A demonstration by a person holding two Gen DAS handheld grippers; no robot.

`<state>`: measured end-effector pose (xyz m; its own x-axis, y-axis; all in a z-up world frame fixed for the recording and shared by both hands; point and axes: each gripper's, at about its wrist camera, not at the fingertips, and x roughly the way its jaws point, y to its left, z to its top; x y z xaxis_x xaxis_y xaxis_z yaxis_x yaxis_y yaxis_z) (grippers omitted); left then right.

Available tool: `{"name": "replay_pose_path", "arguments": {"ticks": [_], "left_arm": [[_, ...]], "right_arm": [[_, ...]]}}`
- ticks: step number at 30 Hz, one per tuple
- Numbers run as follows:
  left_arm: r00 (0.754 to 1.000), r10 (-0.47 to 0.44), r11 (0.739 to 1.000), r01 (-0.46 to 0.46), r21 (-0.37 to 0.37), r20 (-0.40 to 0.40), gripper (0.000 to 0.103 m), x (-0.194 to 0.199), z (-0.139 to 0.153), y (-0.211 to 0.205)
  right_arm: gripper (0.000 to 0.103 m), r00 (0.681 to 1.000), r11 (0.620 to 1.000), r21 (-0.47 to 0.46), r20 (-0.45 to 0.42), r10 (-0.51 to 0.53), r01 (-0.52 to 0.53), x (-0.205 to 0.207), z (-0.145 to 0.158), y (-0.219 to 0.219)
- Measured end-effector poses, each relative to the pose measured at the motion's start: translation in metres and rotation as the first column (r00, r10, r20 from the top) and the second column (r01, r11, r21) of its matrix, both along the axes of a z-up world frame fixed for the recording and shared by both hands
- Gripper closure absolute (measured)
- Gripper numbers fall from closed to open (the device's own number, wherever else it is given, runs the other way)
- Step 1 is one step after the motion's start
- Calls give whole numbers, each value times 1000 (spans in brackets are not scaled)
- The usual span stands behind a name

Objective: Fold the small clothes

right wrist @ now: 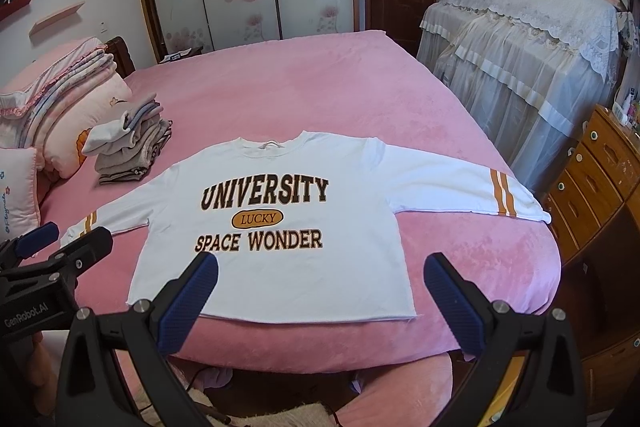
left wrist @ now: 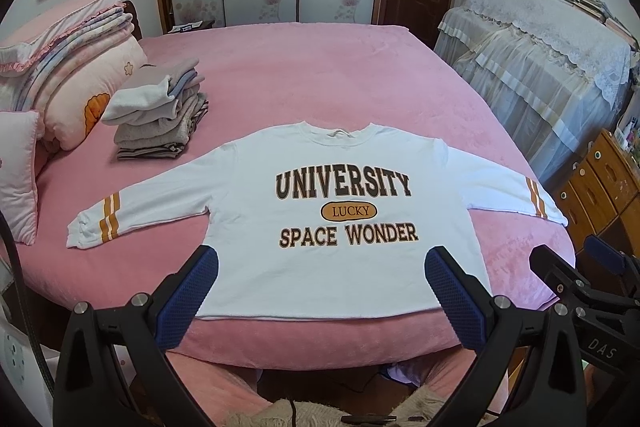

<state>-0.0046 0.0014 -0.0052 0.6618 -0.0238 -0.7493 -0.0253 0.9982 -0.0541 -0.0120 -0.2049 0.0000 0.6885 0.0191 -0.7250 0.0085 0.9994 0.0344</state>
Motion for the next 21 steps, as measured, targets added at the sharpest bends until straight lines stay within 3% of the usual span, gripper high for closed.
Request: {"name": "replay_pose_path", "arguments": {"ticks": [21], "left_arm": [[1000, -13, 1000, 13, -7, -3, 0, 1, 1, -1]], "right_arm": [[0, 1000, 1000, 7, -5, 1, -1, 0, -1, 0]]}}
